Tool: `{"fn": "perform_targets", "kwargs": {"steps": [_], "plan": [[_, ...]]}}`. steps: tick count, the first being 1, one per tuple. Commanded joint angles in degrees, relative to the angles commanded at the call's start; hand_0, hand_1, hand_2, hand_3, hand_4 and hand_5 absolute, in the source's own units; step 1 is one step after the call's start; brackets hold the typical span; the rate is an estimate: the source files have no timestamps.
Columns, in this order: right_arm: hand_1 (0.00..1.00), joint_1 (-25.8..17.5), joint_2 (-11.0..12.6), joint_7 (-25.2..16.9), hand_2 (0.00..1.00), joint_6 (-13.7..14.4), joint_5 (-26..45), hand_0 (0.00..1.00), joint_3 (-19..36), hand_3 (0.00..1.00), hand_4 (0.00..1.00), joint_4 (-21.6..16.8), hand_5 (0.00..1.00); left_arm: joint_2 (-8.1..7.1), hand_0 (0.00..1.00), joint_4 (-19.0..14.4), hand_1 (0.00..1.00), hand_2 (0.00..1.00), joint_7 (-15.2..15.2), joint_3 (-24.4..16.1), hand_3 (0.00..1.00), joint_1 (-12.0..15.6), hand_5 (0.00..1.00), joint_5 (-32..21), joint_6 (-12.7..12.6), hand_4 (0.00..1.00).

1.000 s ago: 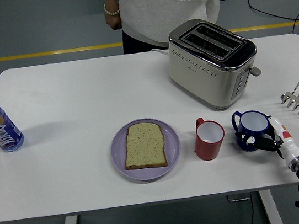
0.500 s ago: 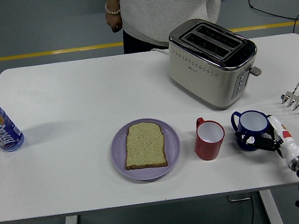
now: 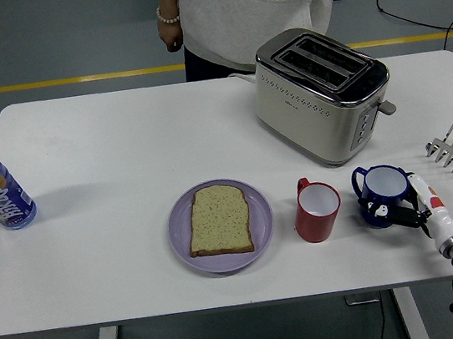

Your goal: Pick up the cup,pour liquid into bread,place the cup on the desk

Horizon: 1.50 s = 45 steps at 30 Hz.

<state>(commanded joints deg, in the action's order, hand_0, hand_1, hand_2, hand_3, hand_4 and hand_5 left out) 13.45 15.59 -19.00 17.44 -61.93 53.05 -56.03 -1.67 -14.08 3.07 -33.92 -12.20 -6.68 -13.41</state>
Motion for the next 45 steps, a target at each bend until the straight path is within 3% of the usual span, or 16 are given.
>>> {"fn": "perform_targets", "kwargs": {"steps": [8,9,20,21,32,33,44,45], "plan": [[0.495,-0.2,0.1,0.3,0.649,-0.4,-0.4,0.593,-0.2,0.79,0.795,0.0,0.002,0.13,0.69,0.0,0.756,0.773,0.2,-0.4,0.611,0.1,0.998,0.6,-0.1,0.396],[0.511,-0.2,0.2,0.3,0.67,-0.5,-0.5,0.622,-0.3,0.847,0.807,0.0,0.015,0.15,0.69,0.0,0.756,0.773,0.3,-0.5,0.611,0.2,0.998,0.8,-0.1,0.396],[0.541,-0.5,0.2,0.4,0.71,-0.8,-1.1,0.67,-0.4,0.89,0.827,0.2,0.029,0.27,0.69,-0.1,0.756,0.773,0.7,-1.4,0.611,0.4,0.998,2.2,-0.2,0.396],[0.581,-0.5,0.2,0.4,0.771,-0.8,-1.1,0.725,-0.4,0.978,0.844,0.3,0.037,0.29,0.69,-0.1,0.756,0.773,0.7,-1.5,0.611,0.4,0.998,2.3,-0.2,0.396],[0.595,-0.8,0.3,0.1,0.798,-0.9,-0.9,0.744,-0.3,0.998,0.846,0.3,0.036,0.39,0.69,-0.1,0.756,0.773,0.9,-2.0,0.611,0.6,0.998,3.1,-0.3,0.396],[0.636,-0.8,0.3,-0.1,0.824,-0.9,-0.9,0.794,-0.3,0.998,0.858,0.3,0.046,0.37,0.69,-0.1,0.756,0.773,0.9,-1.9,0.611,0.6,0.998,3.1,-0.2,0.396],[0.674,-0.6,0.2,-0.5,0.853,-1.1,-1.1,0.836,-0.2,0.998,0.868,0.4,0.052,0.28,0.69,-0.1,0.756,0.773,0.6,-1.4,0.611,0.5,0.998,2.3,-0.1,0.396],[0.729,-0.7,0.2,-0.7,0.901,-1.1,-1.1,0.853,-0.1,0.998,0.881,0.4,0.056,0.28,0.69,-0.1,0.756,0.773,0.6,-1.4,0.611,0.5,0.998,2.2,-0.1,0.396]]}}
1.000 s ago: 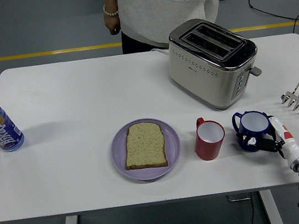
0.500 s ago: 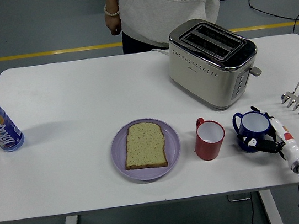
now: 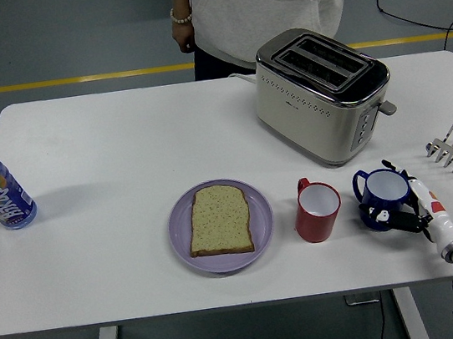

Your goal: Pick up the cup,pour liquid into bread,place the cup on the desk

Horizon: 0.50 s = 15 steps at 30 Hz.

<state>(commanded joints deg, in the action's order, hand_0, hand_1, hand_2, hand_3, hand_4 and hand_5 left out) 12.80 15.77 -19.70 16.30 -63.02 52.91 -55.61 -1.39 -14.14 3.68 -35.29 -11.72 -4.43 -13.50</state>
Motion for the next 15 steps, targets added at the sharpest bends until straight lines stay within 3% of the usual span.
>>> {"fn": "perform_targets", "kwargs": {"steps": [15], "plan": [[0.756,0.1,0.0,-1.3,0.934,0.6,1.0,0.875,0.1,0.998,0.895,-0.1,0.063,-0.04,0.69,0.0,0.756,0.773,-0.1,0.1,0.611,-0.1,0.998,-0.2,0.1,0.396]]}}
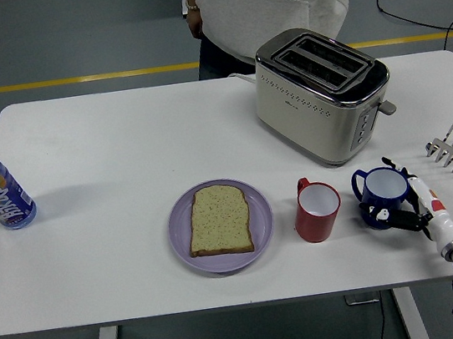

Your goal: Pick up the cup,pour liquid into bread,place the cup on the desk

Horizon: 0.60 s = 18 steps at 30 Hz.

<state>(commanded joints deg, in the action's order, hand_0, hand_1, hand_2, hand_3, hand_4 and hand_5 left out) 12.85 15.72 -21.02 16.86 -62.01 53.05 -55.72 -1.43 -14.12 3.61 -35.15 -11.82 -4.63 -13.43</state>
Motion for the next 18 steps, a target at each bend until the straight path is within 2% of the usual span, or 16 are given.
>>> {"fn": "perform_targets", "kwargs": {"steps": [18], "plan": [[0.772,-1.2,0.3,-1.7,0.955,0.3,0.7,0.895,1.5,0.998,0.912,-1.3,0.049,-0.14,0.69,0.0,0.756,0.773,-0.1,0.1,0.611,-0.2,0.998,-0.2,0.1,0.396]]}}
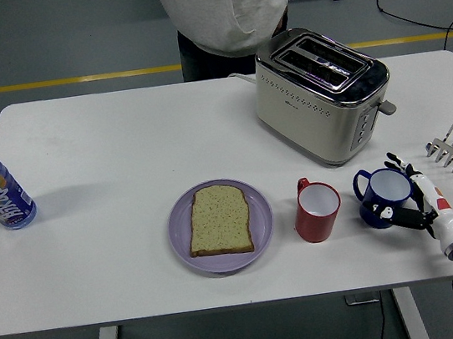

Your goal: Pick up the cup,pour liquid into bread,place the cup on the desk

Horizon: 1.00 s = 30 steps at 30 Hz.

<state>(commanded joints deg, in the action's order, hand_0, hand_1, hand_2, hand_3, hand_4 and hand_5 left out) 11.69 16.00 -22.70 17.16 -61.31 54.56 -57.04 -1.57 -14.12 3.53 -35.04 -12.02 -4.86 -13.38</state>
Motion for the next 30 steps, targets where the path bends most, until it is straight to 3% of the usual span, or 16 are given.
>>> {"fn": "perform_targets", "kwargs": {"steps": [7,15,30], "plan": [[0.785,-0.3,0.1,-0.6,0.965,-0.4,-0.1,0.904,0.7,0.998,0.916,-0.6,0.047,0.0,0.69,0.0,0.756,0.773,0.0,0.0,0.611,-0.1,0.998,0.0,0.0,0.396],[0.8,-1.6,0.6,-0.6,0.968,-0.4,-1.0,0.915,2.1,0.998,0.928,-3.9,0.049,0.07,0.69,0.0,0.756,0.773,0.0,-0.1,0.611,0.0,0.998,0.1,-0.1,0.396],[0.79,-4.4,2.0,-0.2,0.955,0.1,-0.4,0.913,9.7,0.998,0.937,-15.4,0.061,0.18,0.69,0.0,0.756,0.773,0.2,-0.6,0.611,0.3,0.998,0.8,-0.2,0.396]]}}
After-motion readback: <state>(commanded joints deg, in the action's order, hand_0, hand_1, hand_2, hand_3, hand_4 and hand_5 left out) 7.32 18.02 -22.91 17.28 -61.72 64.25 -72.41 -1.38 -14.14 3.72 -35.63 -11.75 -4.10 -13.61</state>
